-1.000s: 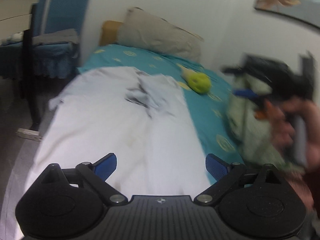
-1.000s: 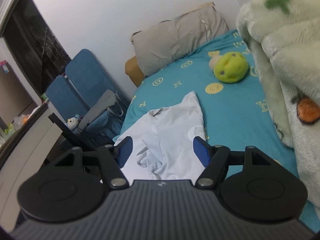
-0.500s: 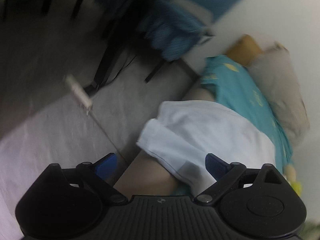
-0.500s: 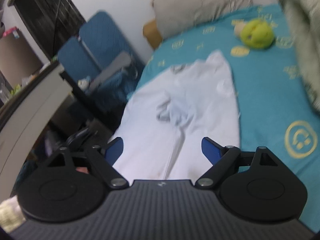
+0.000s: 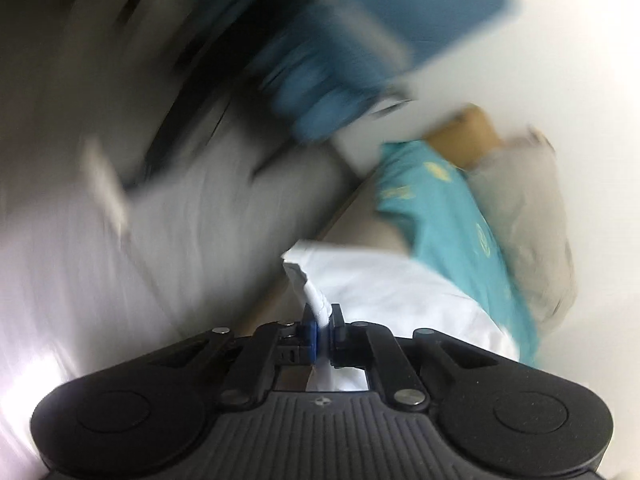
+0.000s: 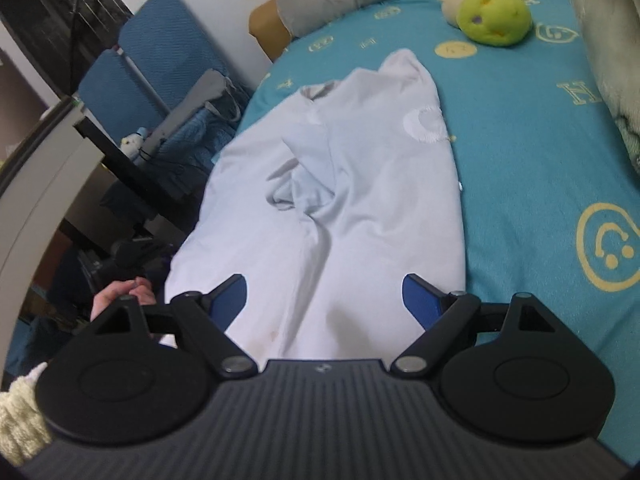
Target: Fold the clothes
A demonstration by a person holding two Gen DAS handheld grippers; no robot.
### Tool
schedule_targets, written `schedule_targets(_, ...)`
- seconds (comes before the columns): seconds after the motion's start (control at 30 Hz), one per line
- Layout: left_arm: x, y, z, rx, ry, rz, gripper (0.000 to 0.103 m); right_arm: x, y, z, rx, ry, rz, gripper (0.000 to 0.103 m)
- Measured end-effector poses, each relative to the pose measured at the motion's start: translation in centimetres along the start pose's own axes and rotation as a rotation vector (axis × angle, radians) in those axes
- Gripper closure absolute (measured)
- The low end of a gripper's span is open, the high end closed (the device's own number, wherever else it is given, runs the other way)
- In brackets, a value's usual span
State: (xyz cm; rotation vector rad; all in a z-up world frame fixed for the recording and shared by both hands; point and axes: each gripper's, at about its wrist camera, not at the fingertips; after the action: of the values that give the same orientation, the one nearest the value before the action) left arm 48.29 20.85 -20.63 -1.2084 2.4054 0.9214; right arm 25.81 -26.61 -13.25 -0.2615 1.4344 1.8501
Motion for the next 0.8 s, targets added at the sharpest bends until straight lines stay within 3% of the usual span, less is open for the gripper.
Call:
schedule_targets(0.1, -0.6, 1.2, -6.6, -0.042, -0.266, -0.028, 0.099, -0.2, 1.0, 0.1, -0.019, -0.011, -0.017, 0.017)
schedule_targets(0.2, 0.8, 1.8, -14.4, -0.059, -0.564, -0.024, 0.099, -0.5, 2.2, 0.3, -0.012, 0.002, -0.055, 0.017)
schedule_targets(0.4, 8.9, -0.6, -26.9, 0.019, -0.959, 0.099, 0.099, -1.4, 3.9, -1.3, 0.045, -0.019, -0.127, 0.017)
schedule_targets(0.53, 16.9, -4.3, -31.0, 0.072, -1.106, 0.226, 0.099, -2.2, 4.5, -3.2, 0.104, -0.074, -0.179, 0.017)
schedule_targets(0.63, 22.0, -7.3, -31.1, 0.063, -1.146, 0.313, 0.098, -2.9, 4.5, -4.7, 0.146, -0.112, -0.2, 0.017)
schedule_targets(0.73, 24.5, -9.4, -29.3, 0.042, -1.092, 0.363, 0.08, -3.2, 4.3, -5.9, 0.151, -0.144, -0.208, 0.017)
schedule_targets(0.8, 24.7, -9.5, -28.3, 0.036, -1.048, 0.36, 0.048, -3.3, 4.2, -6.1, 0.136, -0.144, -0.216, 0.017)
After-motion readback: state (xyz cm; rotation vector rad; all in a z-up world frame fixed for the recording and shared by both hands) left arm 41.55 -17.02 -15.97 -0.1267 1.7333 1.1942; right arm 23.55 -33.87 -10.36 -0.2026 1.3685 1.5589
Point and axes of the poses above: each gripper's, at about its wrist camera, not at the fingertips, and y roughly against the way its jaws point, z to its left, x to its underside, and after that the axes turned 15 degrees about x, right-handed
